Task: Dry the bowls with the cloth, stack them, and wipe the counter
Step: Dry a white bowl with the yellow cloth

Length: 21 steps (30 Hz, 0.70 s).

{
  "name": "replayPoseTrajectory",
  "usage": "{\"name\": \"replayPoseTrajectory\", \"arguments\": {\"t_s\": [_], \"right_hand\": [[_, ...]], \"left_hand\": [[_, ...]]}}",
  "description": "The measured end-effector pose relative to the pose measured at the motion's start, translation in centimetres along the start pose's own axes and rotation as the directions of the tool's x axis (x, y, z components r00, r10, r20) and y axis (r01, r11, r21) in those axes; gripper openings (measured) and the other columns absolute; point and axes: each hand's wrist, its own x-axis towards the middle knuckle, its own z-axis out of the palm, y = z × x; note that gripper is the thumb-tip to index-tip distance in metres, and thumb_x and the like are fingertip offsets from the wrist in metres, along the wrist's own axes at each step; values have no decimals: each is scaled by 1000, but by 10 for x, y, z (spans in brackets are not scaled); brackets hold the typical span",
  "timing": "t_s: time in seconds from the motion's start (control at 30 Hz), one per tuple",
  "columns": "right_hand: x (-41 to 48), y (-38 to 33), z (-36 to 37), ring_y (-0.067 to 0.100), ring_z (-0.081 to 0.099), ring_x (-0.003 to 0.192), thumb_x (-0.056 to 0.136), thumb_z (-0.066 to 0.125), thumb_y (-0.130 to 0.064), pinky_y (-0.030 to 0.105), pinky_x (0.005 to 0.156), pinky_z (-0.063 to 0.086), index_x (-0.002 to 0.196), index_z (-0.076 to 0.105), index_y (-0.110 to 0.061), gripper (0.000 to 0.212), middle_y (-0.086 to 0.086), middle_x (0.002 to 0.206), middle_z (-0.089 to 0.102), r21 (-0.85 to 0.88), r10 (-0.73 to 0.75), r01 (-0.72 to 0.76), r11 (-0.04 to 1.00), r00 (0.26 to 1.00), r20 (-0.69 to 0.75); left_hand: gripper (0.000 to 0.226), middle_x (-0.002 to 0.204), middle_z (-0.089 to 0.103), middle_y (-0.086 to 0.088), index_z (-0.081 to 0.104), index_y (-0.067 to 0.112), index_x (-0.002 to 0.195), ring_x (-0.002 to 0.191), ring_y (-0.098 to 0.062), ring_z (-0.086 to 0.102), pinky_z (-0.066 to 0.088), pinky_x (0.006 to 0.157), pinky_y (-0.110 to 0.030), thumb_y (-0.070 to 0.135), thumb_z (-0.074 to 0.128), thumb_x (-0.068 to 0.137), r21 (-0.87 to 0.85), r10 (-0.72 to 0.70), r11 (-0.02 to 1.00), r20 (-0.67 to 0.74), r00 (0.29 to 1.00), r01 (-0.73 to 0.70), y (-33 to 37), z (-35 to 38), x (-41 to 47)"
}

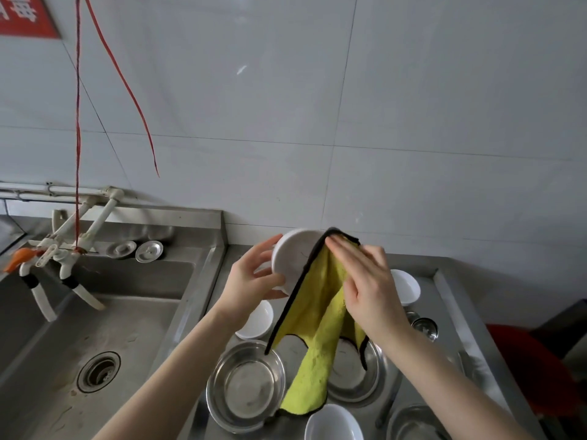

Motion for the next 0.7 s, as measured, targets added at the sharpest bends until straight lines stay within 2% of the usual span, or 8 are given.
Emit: {"name": "replayPoseTrajectory", "arguments": {"t_s": [0.13, 0.2, 0.27, 0.33, 0.4, 0.5, 0.6, 0.7], "right_hand": [[2, 9, 12, 22, 45, 105, 86, 44, -9, 33, 90, 44, 141, 46, -15, 55, -5, 133, 56, -55, 169, -170, 984, 985, -14], [0, 9, 13, 23, 47, 107, 85, 48, -20, 36, 90, 43, 137, 51, -18, 52, 0, 115, 62, -130, 223, -224, 966, 975, -17], [1, 1, 9, 16, 47, 104, 86, 47, -29, 30, 87, 42, 134, 53, -27, 48, 2, 98, 61, 28, 369, -373, 927, 924, 98], [4, -12, 3, 6, 54, 92, 90, 47, -27, 20, 76, 44, 126, 52, -36, 37, -3, 90, 63, 332, 444, -542, 772, 834, 327], [4, -14, 8, -7, 57, 94, 94, 55, -27, 8, 73, 42, 128, 45, -36, 36, -18, 102, 64, 454, 505, -641, 619, 767, 396], [4, -9, 20, 7, 56, 107, 91, 62, -28, 11, 74, 38, 134, 43, -22, 48, -9, 118, 61, 296, 609, -671, 680, 742, 282], [5, 1, 29, 26, 62, 93, 92, 60, -21, 21, 64, 31, 128, 51, -12, 37, 9, 99, 68, 82, 672, -690, 720, 721, 168], [8, 1, 26, 29, 65, 79, 89, 62, -14, 31, 59, 39, 122, 56, -16, 33, 8, 86, 69, -97, 526, -517, 850, 838, 143]], "left_hand": [[66, 115, 68, -12, 63, 31, 124, 98, -35, 68, 59, 67, -41, -15, 58, 78, -36, -9, 999, 35, 999, 10, -3, 2, -6], [66, 114, 68, -13, 63, 30, 124, 98, -37, 68, 59, 67, -43, -18, 55, 79, -62, -7, 998, 21, 1000, 8, -3, 3, -8], [67, 112, 68, -12, 63, 29, 124, 99, -37, 67, 59, 67, -44, -21, 52, 80, -92, -12, 996, -13, 1000, 10, -4, 5, -9], [67, 112, 68, -12, 62, 29, 124, 100, -37, 67, 60, 70, -47, -21, 52, 80, -126, -21, 992, -40, 999, 15, -6, 8, -10], [67, 111, 68, -12, 63, 30, 123, 100, -38, 67, 60, 71, -48, -20, 54, 78, -145, -29, 989, -49, 998, 21, -8, 12, -11], [67, 107, 70, -9, 64, 32, 122, 100, -36, 66, 60, 72, -53, -16, 56, 76, -103, -35, 994, -36, 999, 31, -13, 17, -12], [69, 106, 72, -5, 64, 33, 124, 95, -30, 70, 60, 70, -53, -18, 52, 79, 48, -16, 999, -46, 999, 19, -11, 18, -9], [70, 104, 72, -1, 61, 36, 128, 87, -15, 71, 61, 65, -37, -13, 48, 79, 300, 12, 954, 27, 1000, -20, -7, 13, -2]]}}
